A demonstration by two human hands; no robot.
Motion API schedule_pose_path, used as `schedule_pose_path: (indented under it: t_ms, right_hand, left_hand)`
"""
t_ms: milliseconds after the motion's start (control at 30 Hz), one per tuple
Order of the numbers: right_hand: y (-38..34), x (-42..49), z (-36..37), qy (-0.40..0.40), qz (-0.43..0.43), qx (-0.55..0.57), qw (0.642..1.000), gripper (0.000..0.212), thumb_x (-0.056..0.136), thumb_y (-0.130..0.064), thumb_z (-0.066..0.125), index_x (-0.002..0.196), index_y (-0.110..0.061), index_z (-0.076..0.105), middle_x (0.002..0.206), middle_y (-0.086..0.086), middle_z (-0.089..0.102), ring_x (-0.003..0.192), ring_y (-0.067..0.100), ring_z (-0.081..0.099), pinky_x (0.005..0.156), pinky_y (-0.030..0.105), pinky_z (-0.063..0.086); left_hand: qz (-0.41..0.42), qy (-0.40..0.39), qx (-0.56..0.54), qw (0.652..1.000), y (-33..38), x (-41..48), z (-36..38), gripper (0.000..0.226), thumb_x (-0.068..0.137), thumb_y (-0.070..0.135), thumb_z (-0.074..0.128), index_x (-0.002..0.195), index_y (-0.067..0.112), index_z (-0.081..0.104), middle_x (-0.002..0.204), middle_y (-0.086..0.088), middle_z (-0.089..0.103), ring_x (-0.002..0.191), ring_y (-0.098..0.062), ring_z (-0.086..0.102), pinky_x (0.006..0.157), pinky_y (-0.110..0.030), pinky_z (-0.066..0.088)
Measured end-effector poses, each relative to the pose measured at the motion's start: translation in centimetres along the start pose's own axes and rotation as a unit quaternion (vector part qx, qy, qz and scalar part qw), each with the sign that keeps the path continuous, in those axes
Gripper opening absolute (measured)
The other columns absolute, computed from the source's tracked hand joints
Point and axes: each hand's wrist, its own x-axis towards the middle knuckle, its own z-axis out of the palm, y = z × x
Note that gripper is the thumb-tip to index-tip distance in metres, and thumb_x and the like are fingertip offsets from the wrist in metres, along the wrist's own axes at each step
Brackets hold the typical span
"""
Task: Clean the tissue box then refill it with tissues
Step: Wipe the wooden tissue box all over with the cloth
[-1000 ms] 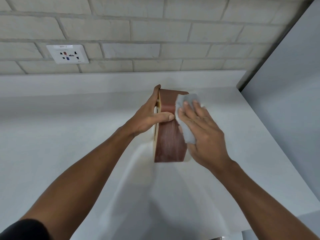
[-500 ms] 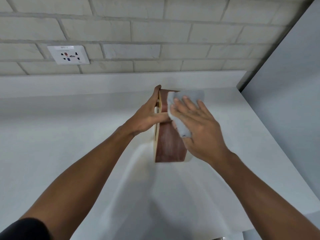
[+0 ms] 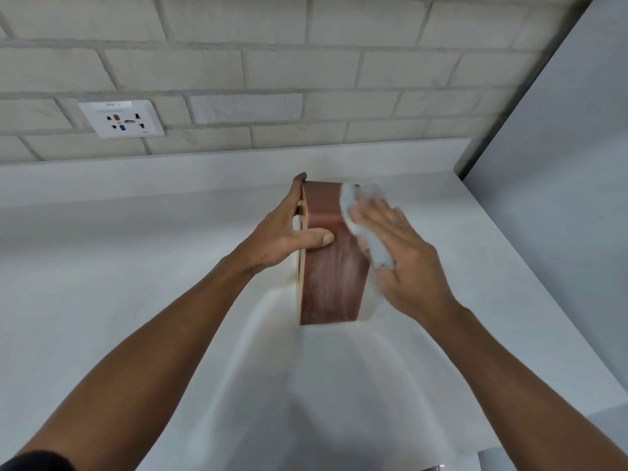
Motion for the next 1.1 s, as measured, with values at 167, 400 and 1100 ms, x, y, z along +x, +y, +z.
schedule_pose_path:
  t_ms: [167,400,1100]
  right_hand:
    - [1.2,0.2,-2.3,0.128,0.41,0.264,0.863,0.045,0.098,-0.051,0.05,0.082,-0.012,0.065,0.057,0.001,0.064,0.056,0.02,0.063,0.059,0.028,0.047]
    - [0.2,-0.1,-2.2,0.128,0.367,0.363,0.847,0.025,0.1,-0.044,0.046,0.093,-0.033,0.068,0.079,-0.008,0.075,0.08,0.003,0.07,0.083,0.02,0.053]
    - [0.4,0.4,-1.1,0.032,0.283,0.165,0.944,0.023,0.099,-0.05,0.043,0.111,-0.069,0.05,0.08,-0.043,0.062,0.066,-0.007,0.061,0.06,0.005,0.045]
  left_hand:
    - [0.017,-0.007,-0.031,0.999,-0.2,-0.6,0.5,0.136,0.066,0.062,0.077,0.167,0.038,-0.011,0.15,0.042,0.034,0.13,0.029,0.036,0.108,-0.013,0.029]
    - [0.014,-0.061,-0.029,0.998,-2.1,-1.8,1.4,0.14,0.068,0.058,0.088,0.162,0.05,-0.017,0.169,0.025,0.02,0.151,0.003,0.033,0.125,-0.032,0.034]
    - [-0.273,-0.066,-0.071,0.957,-2.0,-2.9,3.4,0.079,0.073,0.087,0.049,0.143,0.058,0.029,0.125,-0.002,0.066,0.108,-0.035,0.072,0.095,-0.05,0.059]
